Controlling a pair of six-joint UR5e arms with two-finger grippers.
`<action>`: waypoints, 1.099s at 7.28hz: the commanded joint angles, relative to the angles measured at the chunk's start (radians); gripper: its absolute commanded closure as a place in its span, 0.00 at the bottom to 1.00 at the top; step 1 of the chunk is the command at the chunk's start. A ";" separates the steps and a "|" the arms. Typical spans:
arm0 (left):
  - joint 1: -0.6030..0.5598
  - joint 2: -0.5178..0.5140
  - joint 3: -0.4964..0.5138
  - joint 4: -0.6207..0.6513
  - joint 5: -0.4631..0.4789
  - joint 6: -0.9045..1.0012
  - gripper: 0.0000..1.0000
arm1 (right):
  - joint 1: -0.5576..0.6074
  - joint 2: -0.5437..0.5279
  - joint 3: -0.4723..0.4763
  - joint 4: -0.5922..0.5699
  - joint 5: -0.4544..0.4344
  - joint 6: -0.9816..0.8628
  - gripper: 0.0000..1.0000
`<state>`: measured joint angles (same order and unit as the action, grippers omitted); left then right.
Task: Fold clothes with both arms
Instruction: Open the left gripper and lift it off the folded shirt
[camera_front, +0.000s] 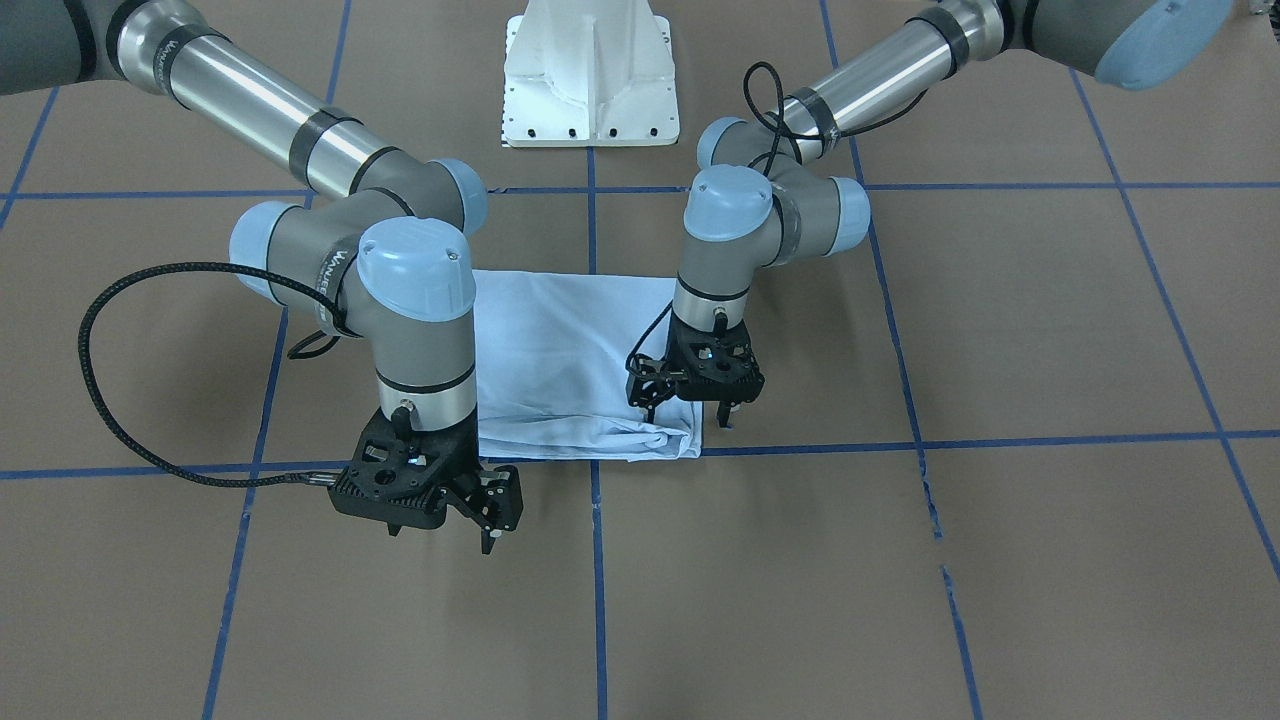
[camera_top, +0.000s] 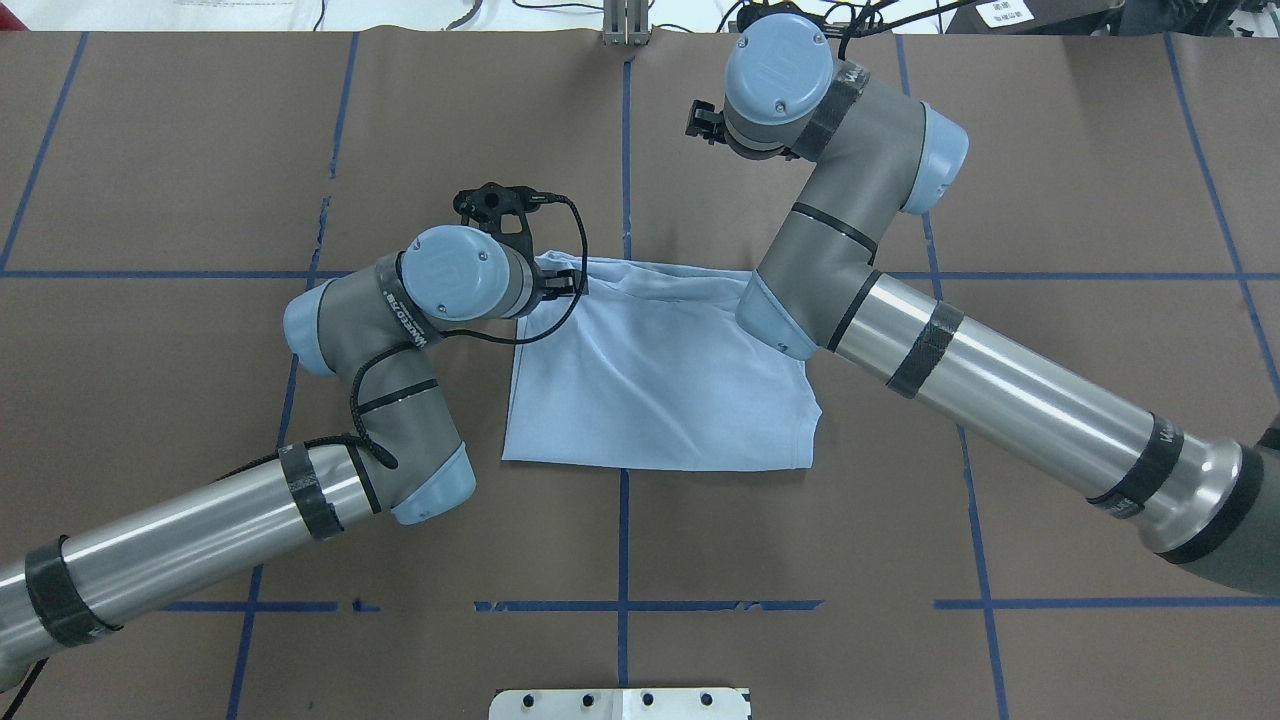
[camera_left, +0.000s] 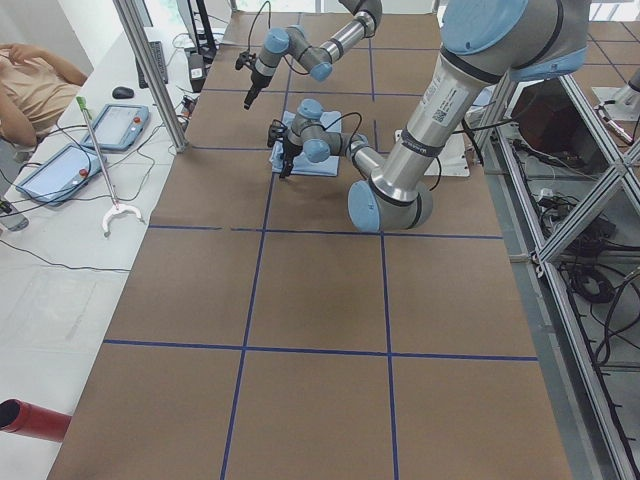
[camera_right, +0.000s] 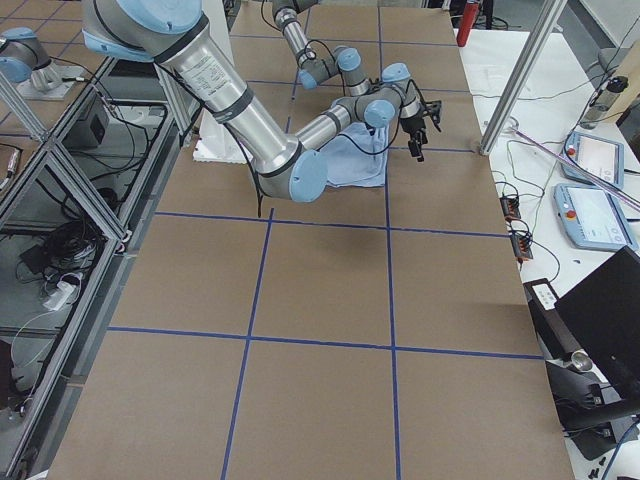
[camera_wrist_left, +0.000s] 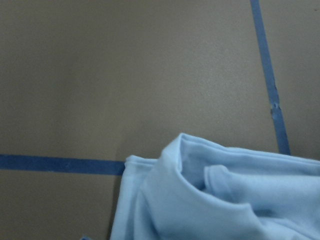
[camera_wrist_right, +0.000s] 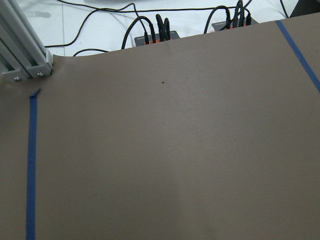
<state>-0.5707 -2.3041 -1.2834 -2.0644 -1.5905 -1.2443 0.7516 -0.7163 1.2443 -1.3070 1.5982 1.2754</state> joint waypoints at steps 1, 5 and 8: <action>-0.056 -0.035 0.083 -0.003 0.001 0.055 0.00 | 0.000 -0.003 0.003 0.000 0.000 -0.004 0.00; -0.110 -0.032 0.099 -0.005 0.000 0.120 0.00 | 0.000 -0.025 0.030 0.000 0.016 -0.004 0.00; -0.121 -0.047 0.079 -0.089 -0.013 0.094 0.00 | 0.000 -0.026 0.030 0.000 0.046 -0.005 0.00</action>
<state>-0.6911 -2.3416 -1.1937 -2.1342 -1.5994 -1.1277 0.7516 -0.7421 1.2742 -1.3070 1.6335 1.2703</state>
